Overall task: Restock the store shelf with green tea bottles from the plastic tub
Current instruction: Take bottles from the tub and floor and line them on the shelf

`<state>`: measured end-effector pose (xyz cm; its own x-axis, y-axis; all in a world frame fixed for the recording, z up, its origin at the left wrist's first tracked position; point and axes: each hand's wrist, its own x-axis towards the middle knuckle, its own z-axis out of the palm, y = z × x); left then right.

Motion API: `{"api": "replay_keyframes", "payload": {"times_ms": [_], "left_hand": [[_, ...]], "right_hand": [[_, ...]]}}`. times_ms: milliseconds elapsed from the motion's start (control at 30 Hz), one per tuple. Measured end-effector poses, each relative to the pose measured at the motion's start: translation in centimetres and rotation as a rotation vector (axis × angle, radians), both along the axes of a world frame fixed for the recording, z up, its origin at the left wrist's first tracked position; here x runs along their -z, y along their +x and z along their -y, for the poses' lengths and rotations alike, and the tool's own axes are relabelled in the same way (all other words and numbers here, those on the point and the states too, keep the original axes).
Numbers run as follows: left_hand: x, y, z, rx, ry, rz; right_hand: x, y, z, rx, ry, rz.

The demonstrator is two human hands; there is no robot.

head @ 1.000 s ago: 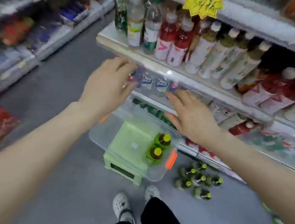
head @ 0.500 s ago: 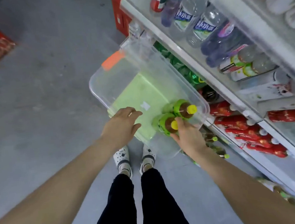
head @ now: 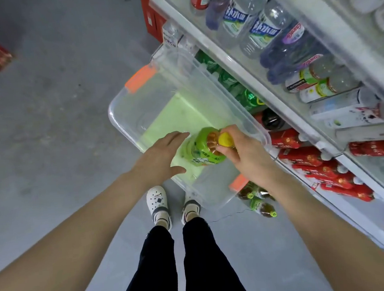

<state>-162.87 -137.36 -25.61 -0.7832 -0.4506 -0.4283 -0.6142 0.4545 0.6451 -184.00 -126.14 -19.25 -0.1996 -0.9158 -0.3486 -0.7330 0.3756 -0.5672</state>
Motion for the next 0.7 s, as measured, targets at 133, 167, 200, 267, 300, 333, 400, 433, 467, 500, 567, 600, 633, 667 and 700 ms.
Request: {"api": "replay_keyframes", "payload": {"times_ms": [133, 167, 200, 267, 300, 333, 400, 433, 467, 500, 567, 600, 633, 667, 700], "left_hand": [[-1.5, -2.2, 1.7, -0.174, 0.252, -0.139], [-2.1, -2.5, 2.3, -0.212, 0.275, -0.161], [-2.7, -2.8, 2.8, -0.23, 0.277, -0.166], [-3.8, -3.0, 3.5, -0.245, 0.224, -0.15], [-4.2, -3.1, 3.6, -0.267, 0.2, -0.141], [-4.4, -3.1, 3.5, -0.301, 0.193, -0.135], [-4.3, -2.9, 3.0, -0.393, 0.225, -0.122], [-4.1, -2.8, 2.8, -0.451, 0.256, -0.118], [-3.9, -2.6, 2.5, -0.505, 0.292, -0.113], [-3.7, -2.4, 2.4, -0.552, 0.323, -0.106], [-3.3, -2.0, 2.2, -0.617, 0.361, -0.091], [-3.2, -1.8, 2.1, -0.638, 0.37, -0.087], [-3.0, -1.7, 2.1, -0.654, 0.375, -0.084], [-2.9, -1.6, 2.1, -0.665, 0.377, -0.082], [-2.8, -1.6, 2.1, -0.672, 0.378, -0.075]], "right_hand": [[-5.1, -1.9, 3.6, -0.081, -0.049, 0.116], [-5.8, -2.3, 4.2, -0.086, -0.066, 0.167], [-6.2, -2.7, 4.8, -0.087, -0.077, 0.216], [-6.1, -3.2, 5.7, -0.05, -0.097, 0.334], [-5.5, -3.3, 5.9, 0.002, -0.103, 0.425], [-4.7, -3.4, 5.9, 0.077, -0.106, 0.518], [-2.5, -3.9, 5.1, 0.257, -0.079, 0.548], [-1.3, -4.1, 4.2, 0.33, -0.033, 0.434], [0.1, -4.4, 3.1, 0.361, 0.042, 0.268], [1.6, -4.6, 1.7, 0.355, 0.131, 0.106], [4.2, -4.2, -0.7, 0.299, 0.313, -0.064], [5.3, -3.7, -1.5, 0.287, 0.377, -0.081], [6.5, -3.2, -2.1, 0.296, 0.403, -0.084], [7.5, -2.8, -2.3, 0.323, 0.393, -0.094], [8.4, -2.5, -2.3, 0.366, 0.356, -0.114]]}}
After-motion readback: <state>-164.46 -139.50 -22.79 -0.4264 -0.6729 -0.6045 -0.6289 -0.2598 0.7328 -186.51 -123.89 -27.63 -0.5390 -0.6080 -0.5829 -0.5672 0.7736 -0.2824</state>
